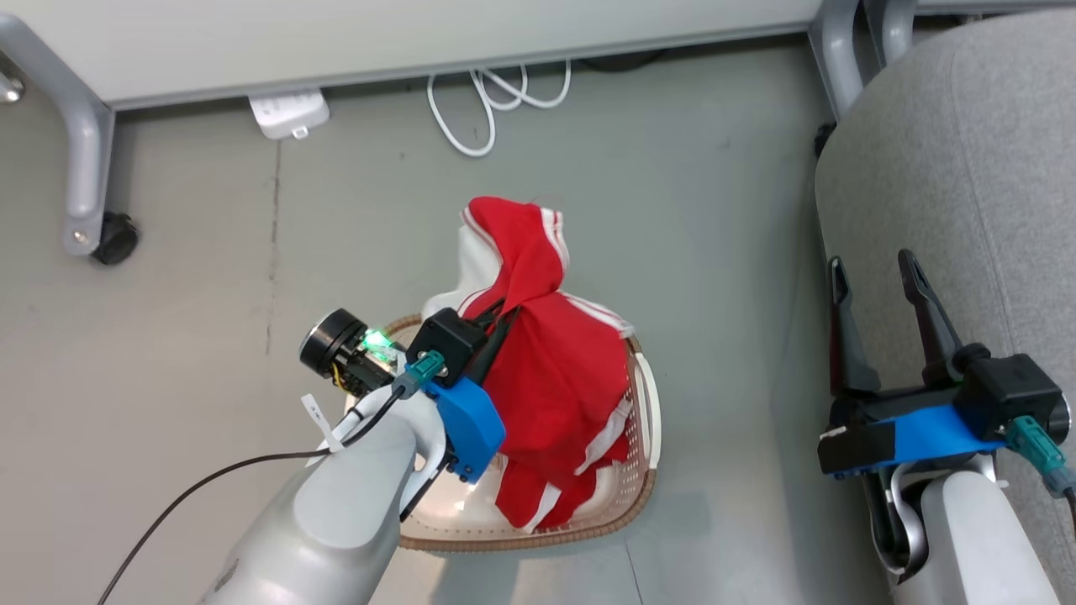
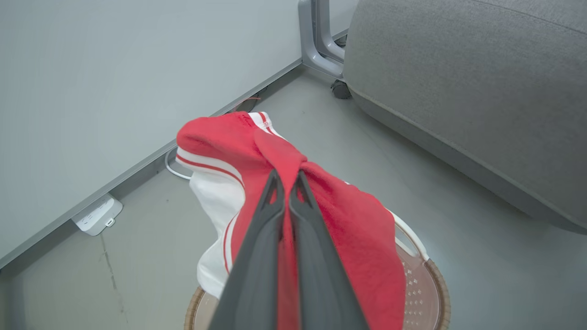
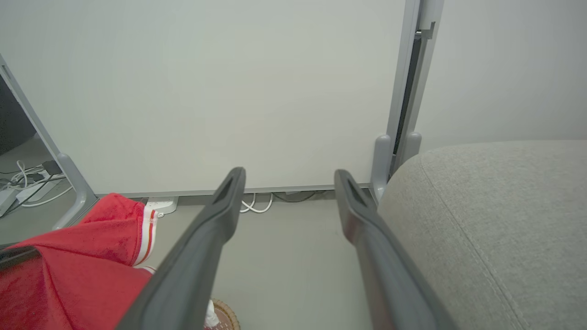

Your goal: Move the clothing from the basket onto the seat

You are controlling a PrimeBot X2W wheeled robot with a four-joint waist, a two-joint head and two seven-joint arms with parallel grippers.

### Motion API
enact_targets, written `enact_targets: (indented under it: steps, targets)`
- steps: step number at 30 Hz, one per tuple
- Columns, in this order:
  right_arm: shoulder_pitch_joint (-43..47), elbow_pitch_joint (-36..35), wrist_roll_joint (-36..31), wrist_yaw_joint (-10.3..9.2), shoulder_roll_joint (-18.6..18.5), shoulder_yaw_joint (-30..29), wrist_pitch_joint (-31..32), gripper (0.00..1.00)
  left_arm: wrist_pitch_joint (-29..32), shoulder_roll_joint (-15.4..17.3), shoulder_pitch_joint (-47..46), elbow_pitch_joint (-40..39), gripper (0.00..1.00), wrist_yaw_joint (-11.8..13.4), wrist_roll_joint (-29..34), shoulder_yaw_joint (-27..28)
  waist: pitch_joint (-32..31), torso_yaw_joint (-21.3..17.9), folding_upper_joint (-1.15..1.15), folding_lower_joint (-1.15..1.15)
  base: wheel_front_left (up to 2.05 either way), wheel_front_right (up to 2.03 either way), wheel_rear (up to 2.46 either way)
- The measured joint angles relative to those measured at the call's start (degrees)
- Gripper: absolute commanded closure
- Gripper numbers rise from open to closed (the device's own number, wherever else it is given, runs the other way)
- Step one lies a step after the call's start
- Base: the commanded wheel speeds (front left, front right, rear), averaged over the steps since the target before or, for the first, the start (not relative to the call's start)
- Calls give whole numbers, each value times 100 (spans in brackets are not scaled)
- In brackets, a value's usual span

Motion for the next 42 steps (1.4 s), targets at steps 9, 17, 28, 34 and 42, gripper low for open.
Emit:
enact_targets:
  steps: [9,17,28,34,42]
  targets:
    - [304,97,18,0,32,21,0,0,-2,25,234,-1181,100,26,-93,287,-658,100,0,0,0,0,0]
    - [611,147,23,0,78,14,0,0,-2,19,294,-1898,100,29,-189,401,-1157,64,0,0,0,0,0]
    - [1034,224,25,0,131,7,0,0,126,15,393,-2604,100,21,-258,202,-1661,-3,0,1,0,0,0]
    - [1093,231,33,0,144,9,0,0,285,76,509,-2939,100,40,-296,134,-1765,-6,0,1,0,0,0]
    - [1112,107,19,-1,132,235,0,0,414,185,660,-3166,100,100,-375,105,-1812,-7,0,1,0,0,0]
